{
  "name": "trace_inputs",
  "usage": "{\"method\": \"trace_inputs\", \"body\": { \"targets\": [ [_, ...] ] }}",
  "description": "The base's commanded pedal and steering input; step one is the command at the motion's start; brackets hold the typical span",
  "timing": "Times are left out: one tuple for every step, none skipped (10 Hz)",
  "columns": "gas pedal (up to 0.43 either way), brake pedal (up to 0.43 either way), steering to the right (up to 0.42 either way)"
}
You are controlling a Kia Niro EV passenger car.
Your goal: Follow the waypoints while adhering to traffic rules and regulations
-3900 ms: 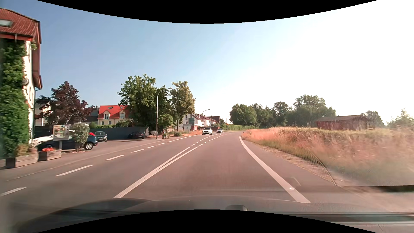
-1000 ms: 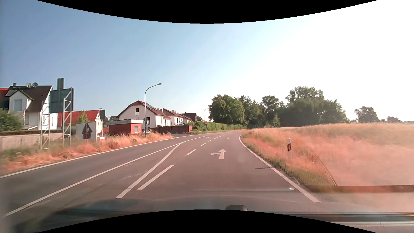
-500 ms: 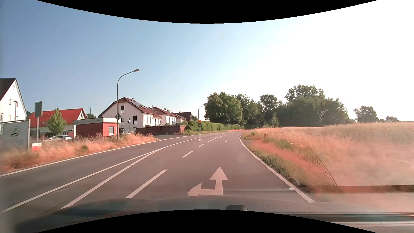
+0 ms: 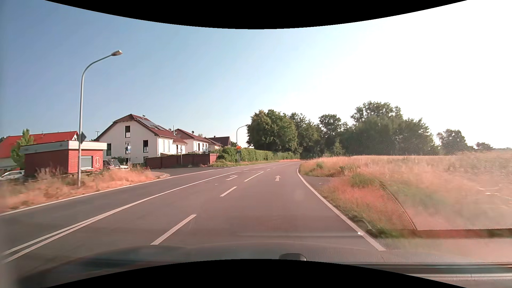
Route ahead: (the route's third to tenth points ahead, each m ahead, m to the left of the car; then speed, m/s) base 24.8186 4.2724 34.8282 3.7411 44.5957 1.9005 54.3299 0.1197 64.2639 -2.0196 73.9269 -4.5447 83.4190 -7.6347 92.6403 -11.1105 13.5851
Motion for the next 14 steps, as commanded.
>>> {"method": "trace_inputs", "body": {
  "targets": [
    [0.059, 0.000, 0.010],
    [0.059, 0.000, 0.010],
    [0.059, 0.000, 0.010],
    [0.059, 0.000, 0.009],
    [0.059, 0.000, 0.009],
    [0.059, 0.000, 0.009],
    [0.059, 0.000, 0.009],
    [0.059, 0.000, 0.010],
    [0.059, 0.000, 0.011],
    [0.059, 0.000, 0.011],
    [0.059, 0.000, 0.011],
    [0.059, 0.000, 0.012],
    [0.059, 0.000, 0.013],
    [0.059, 0.000, 0.013]
  ]
}}
